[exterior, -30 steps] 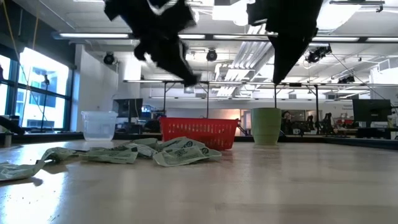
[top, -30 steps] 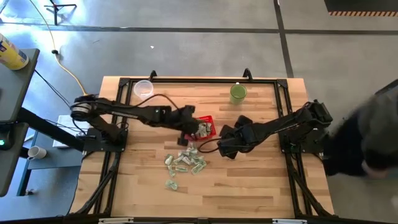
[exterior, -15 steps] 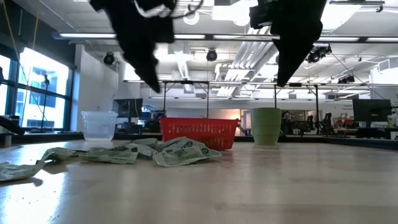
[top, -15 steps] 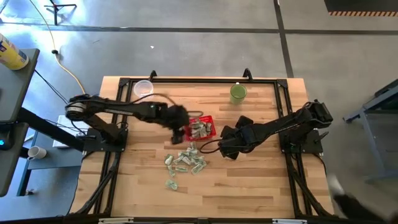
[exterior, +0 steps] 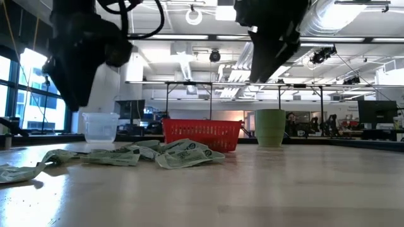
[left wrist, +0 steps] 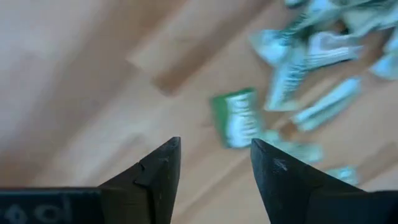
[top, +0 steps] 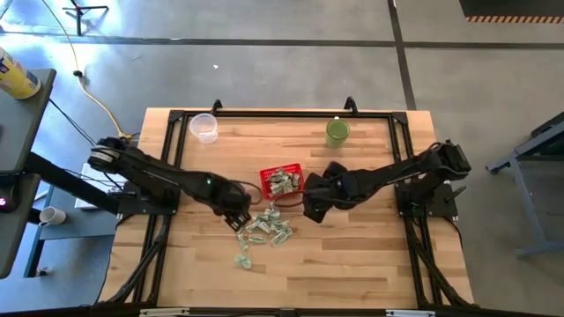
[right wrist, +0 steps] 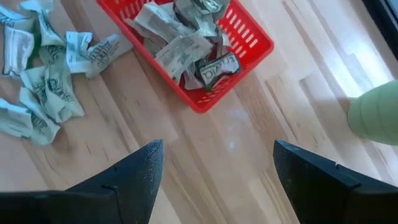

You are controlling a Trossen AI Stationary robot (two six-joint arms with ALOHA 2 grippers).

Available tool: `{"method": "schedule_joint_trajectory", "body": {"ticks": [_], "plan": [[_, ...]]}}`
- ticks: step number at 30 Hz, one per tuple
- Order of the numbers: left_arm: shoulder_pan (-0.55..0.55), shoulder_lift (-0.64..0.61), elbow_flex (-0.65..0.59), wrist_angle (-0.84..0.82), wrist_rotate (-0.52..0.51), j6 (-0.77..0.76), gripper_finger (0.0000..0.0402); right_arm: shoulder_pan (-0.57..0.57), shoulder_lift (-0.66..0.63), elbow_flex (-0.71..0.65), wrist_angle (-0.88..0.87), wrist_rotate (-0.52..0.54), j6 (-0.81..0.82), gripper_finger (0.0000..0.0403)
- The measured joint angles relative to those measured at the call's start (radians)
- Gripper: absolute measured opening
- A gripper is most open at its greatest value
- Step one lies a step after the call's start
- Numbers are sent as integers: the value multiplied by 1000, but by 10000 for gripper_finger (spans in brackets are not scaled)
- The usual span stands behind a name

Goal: Pick and place Stevia / Truvia into bins
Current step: Put the truvia packet into the red basket

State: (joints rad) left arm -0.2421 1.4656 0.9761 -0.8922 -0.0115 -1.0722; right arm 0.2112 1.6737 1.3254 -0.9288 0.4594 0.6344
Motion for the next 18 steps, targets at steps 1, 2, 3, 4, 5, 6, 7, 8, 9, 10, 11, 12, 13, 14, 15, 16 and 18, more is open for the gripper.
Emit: {"method": "schedule_joint_trajectory", "body": {"ticks": [1, 2, 3, 4, 5, 6, 7, 8, 9, 10, 11, 12, 13, 14, 15, 16, 18], "plan": [[-10, 15, -9, 37, 10, -35, 226, -8, 0, 0, 6, -10, -6, 293], [-22, 34, -16, 59, 10, -65, 226, -14, 0, 0, 9, -23, -6, 293], [-35, 53, -21, 85, 10, -93, 228, -20, 0, 0, 10, -37, -6, 293], [-47, 67, -21, 107, 8, -113, 230, -24, 0, 0, 10, -50, -4, 293], [-58, 79, -21, 120, 8, -129, 232, -28, 0, 0, 9, -60, -1, 293], [-70, 92, -20, 133, 6, -144, 235, -29, 0, 0, 9, -70, 9, 293], [-81, 103, -20, 144, 5, -159, 238, -29, 0, 0, 9, -77, 16, 293], [-92, 116, -21, 143, 1, -170, 240, -28, 0, 0, 9, -85, 21, 293], [-101, 125, -21, 141, -3, -181, 242, -27, 0, 0, 9, -90, 31, 293], [-108, 132, -21, 152, -6, -189, 244, -24, 0, 0, 9, -92, 40, 293], [-111, 136, -21, 165, -12, -191, 245, -20, 0, 0, 9, -93, 45, 293], [-116, 138, -21, 167, -21, -190, 245, -19, 0, 0, 10, -93, 49, 293], [-120, 138, -21, 163, -36, -191, 244, -17, 0, 0, 9, -90, 58, 293], [-120, 141, -21, 164, -61, -196, 243, -14, 0, 0, 10, -90, 65, 293], [-119, 148, -20, 166, -84, -198, 241, -13, 0, 0, 10, -91, 66, 293], [-119, 153, -20, 161, -102, -196, 239, -13, 0, 0, 10, -90, 70, 293], [-118, 166, -22, 142, -131, -193, 233, -9, 0, 0, 10, -89, 82, 293]]}}
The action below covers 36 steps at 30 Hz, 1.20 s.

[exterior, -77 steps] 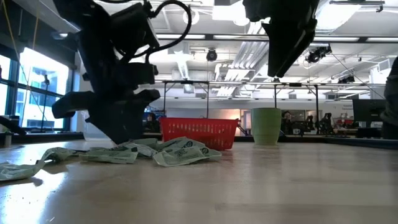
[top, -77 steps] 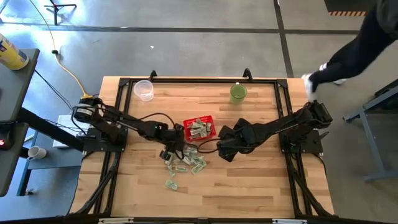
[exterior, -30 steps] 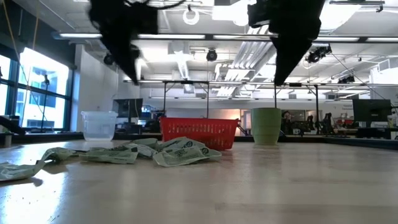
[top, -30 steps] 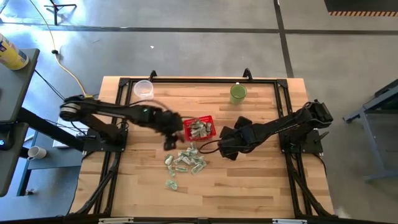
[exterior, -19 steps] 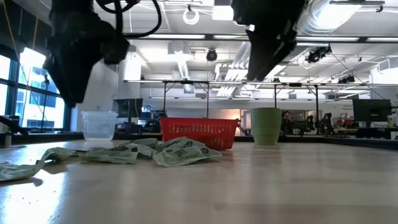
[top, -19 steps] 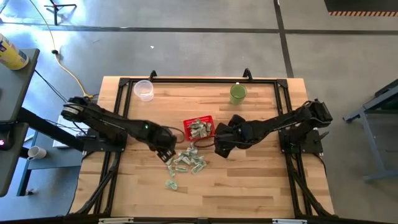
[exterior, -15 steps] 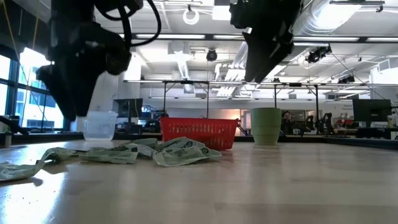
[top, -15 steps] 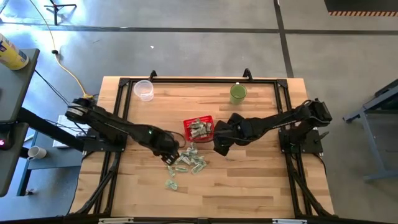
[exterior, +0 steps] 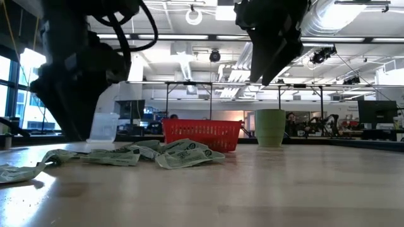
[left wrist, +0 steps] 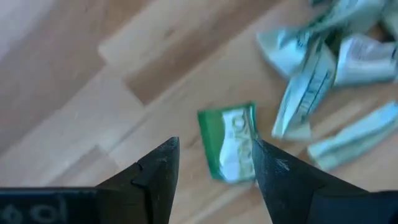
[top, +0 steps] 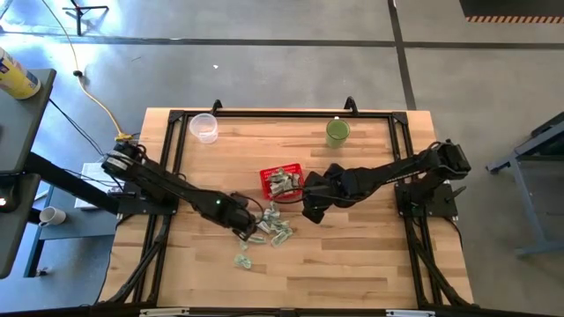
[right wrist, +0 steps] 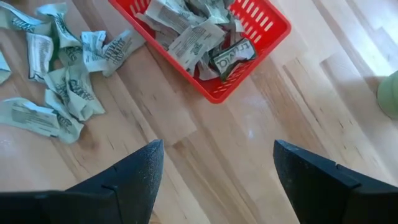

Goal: Pick and place Stevia / Truvia into bins
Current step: Put the truvia packet into the red basket

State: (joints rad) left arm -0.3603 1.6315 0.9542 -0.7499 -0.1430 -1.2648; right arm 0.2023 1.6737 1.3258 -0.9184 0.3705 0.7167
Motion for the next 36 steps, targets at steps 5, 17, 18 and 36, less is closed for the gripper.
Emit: {"method": "schedule_joint_trajectory", "body": {"ticks": [5, 17, 18, 36], "plan": [[8, 70, 1, 45, 38, 3, 226, 3, 0, 0, -3, 1, 17, 293], [8, 103, 5, 54, 83, 45, 188, 2, 0, 0, -27, 22, 11, 293], [7, 103, 6, 52, 85, 58, 170, -1, 0, 0, -27, 23, 10, 293], [7, -48, 52, -140, -106, 370, 24, 118, 0, 0, -112, -1, 359, 293]]}}
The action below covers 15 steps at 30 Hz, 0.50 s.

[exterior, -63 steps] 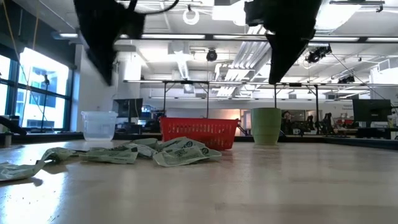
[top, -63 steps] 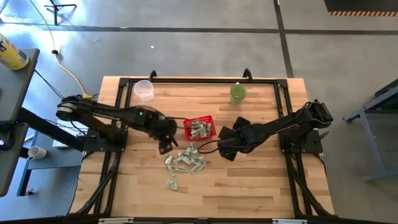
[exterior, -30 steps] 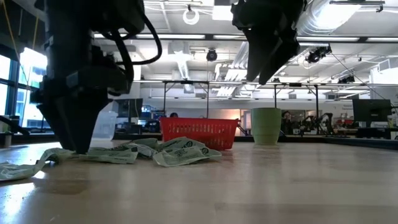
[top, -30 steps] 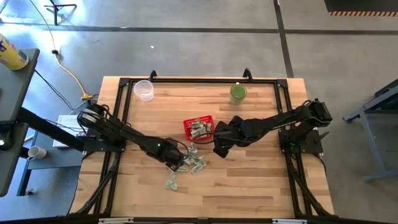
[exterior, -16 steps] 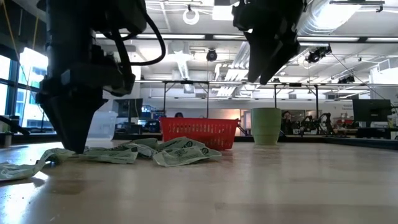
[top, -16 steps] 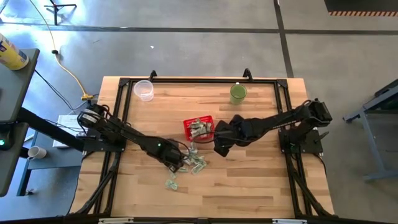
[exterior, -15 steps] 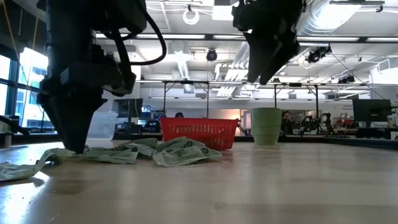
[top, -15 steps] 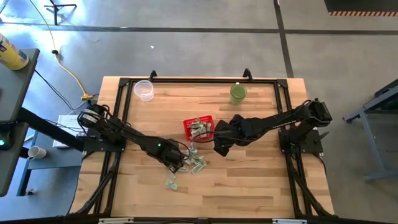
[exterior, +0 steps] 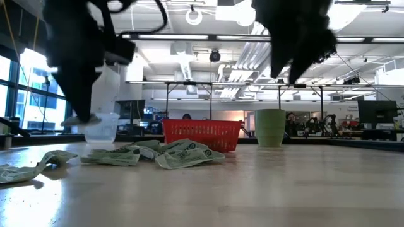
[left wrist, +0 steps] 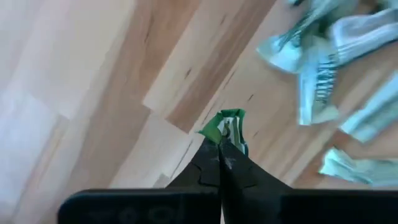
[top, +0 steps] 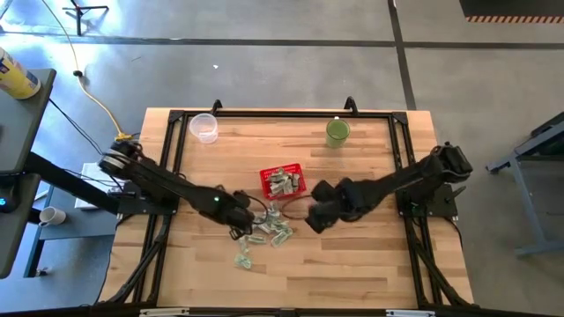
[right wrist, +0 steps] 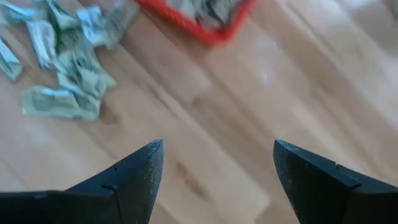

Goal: Pick and place Stevia / Truvia into bins
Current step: Put the truvia packet into the red basket

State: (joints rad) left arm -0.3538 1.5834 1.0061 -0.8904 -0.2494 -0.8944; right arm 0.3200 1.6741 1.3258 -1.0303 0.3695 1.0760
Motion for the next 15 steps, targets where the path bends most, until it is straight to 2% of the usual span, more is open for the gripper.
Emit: {"method": "schedule_joint_trajectory", "body": {"ticks": [5, 9, 12, 15], "plan": [[26, -129, 4, 172, -67, 138, 24, 91, 0, 0, -83, -18, 207, 293], [122, -160, 5, 337, -67, 291, 26, 144, 0, 0, -129, -15, 274, 293], [239, -148, 6, 400, -10, 365, 24, 163, 0, 0, -168, 25, 270, 293], [361, -104, 5, 498, 103, 407, 24, 161, 0, 0, -203, 56, 228, 293]]}}
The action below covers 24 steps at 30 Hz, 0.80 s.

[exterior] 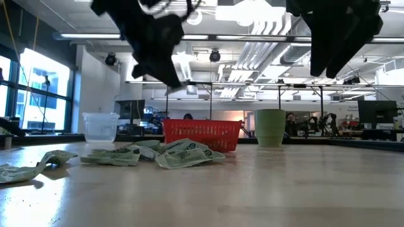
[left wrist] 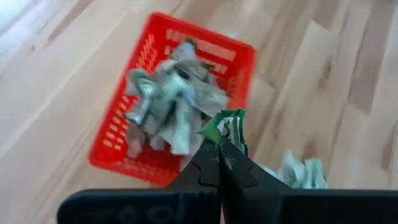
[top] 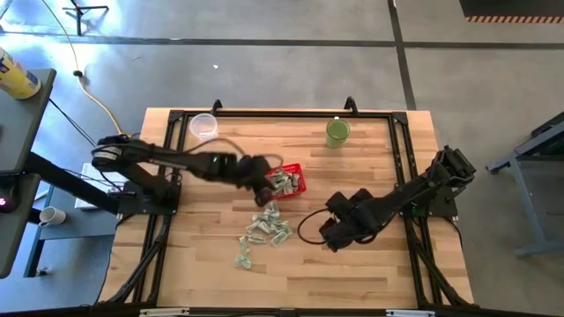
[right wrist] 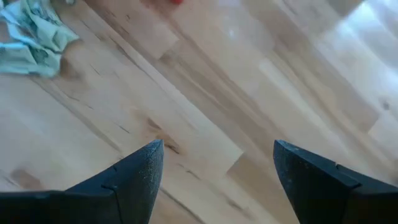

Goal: Pick and place Stevia / Truvia into bins
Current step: Put the truvia packet into the red basket, then put the stevia packet into the red basket

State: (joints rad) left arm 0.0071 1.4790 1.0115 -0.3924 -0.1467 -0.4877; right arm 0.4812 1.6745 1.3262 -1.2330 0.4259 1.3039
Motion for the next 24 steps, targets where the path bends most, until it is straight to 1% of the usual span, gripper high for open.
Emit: {"method": "schedule_joint_trajectory", "body": {"ticks": [3, 7, 9, 10, 13, 15, 18, 20, 21, 24], "plan": [[99, 51, 2, 101, 91, 9, 27, -3, 0, 0, -17, 5, -63, 293], [187, 124, 1, 88, 167, -30, 44, -3, 0, 0, -18, 38, -131, 293], [203, 143, -1, 60, 187, -65, 65, -4, 0, 0, -23, 49, -174, 293], [202, 155, 0, 73, 188, -77, 78, -6, 0, 0, -28, 51, -193, 293], [201, 160, -1, 79, 207, -111, 123, -26, 0, 0, -28, 52, -245, 293], [200, 157, 15, 83, 238, -122, 154, -47, 0, 0, -28, 62, -271, 293], [197, 121, 67, -53, 312, -130, 198, -89, 0, 0, -9, 63, -289, 293], [170, 89, 109, -162, 321, -114, 220, -115, 0, 0, 24, 64, -344, 293], [147, 71, 124, -230, 308, -93, 228, -128, 0, 0, 38, 65, -379, 293], [51, 25, 152, -361, 219, -26, 238, -172, 0, 0, 93, 63, -476, 293]]}}
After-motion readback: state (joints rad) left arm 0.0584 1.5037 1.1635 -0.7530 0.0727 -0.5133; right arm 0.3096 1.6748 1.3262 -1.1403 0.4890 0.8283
